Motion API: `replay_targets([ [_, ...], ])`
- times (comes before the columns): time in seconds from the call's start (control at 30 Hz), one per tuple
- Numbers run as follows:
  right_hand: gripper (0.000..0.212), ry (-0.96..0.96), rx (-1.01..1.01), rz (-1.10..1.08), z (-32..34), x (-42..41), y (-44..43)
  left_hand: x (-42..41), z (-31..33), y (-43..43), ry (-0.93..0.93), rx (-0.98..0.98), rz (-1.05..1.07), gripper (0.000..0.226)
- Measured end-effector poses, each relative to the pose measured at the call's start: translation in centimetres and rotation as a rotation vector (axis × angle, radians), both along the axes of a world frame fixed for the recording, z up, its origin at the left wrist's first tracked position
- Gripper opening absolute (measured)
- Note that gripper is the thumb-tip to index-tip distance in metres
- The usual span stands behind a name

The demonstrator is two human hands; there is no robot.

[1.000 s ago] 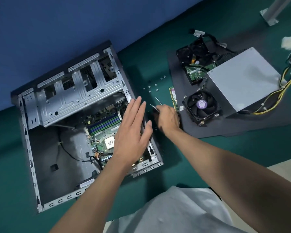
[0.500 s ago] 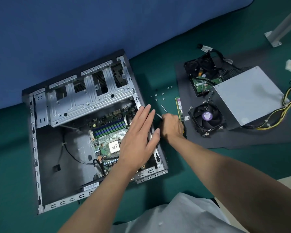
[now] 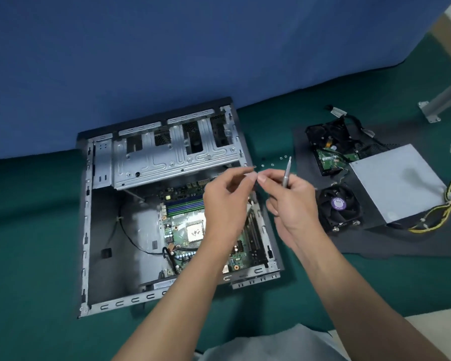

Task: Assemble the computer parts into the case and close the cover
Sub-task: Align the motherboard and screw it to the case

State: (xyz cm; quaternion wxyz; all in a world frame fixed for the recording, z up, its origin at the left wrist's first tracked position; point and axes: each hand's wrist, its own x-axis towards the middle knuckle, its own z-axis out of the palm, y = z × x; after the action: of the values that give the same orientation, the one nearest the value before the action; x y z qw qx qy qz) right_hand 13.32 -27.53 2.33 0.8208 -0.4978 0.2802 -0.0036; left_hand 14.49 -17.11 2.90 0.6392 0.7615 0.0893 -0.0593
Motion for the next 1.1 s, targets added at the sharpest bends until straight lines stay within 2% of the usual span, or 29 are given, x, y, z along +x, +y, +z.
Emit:
replay_targets([
  [0.1,0.012,0.036,-0.061,0.016,0.4,-0.7,2.3,-0.6,0.2,1.8,0.06,-0.087,0.056,0.011],
  [0.2,0.014,0.1,-0.231,0.042,-0.2,-1.1,4.7,-1.3,-0.4,3.9,0.154,-0.171,0.129,0.015],
  [0.33,0.017,0.097,-0.431,0.075,-0.8,-1.4,8.1,-1.9,-1.0,6.7,0.218,-0.263,0.198,0.021],
  [0.4,0.021,0.095,-0.464,0.121,-0.9,-1.6,9.7,-1.9,-1.2,8.1,0.222,-0.248,0.217,0.014],
  [0.6,0.028,0.113,-0.4,0.323,-0.8,-1.2,13.8,-1.8,-2.5,12.4,0.195,-0.114,0.268,0.012],
  [0.73,0.021,0.205,-0.473,0.434,-1.6,-0.6,14.6,-1.3,-3.8,15.6,0.21,-0.029,0.389,0.017],
  [0.87,0.017,0.328,-0.534,0.442,-3.1,0.0,13.7,0.1,-5.9,18.7,0.325,0.044,0.461,0.021],
  [1.1,0.015,0.415,-0.57,0.507,-4.7,0.3,12.8,1.7,-9.4,20.3,0.487,0.088,0.482,0.028],
])
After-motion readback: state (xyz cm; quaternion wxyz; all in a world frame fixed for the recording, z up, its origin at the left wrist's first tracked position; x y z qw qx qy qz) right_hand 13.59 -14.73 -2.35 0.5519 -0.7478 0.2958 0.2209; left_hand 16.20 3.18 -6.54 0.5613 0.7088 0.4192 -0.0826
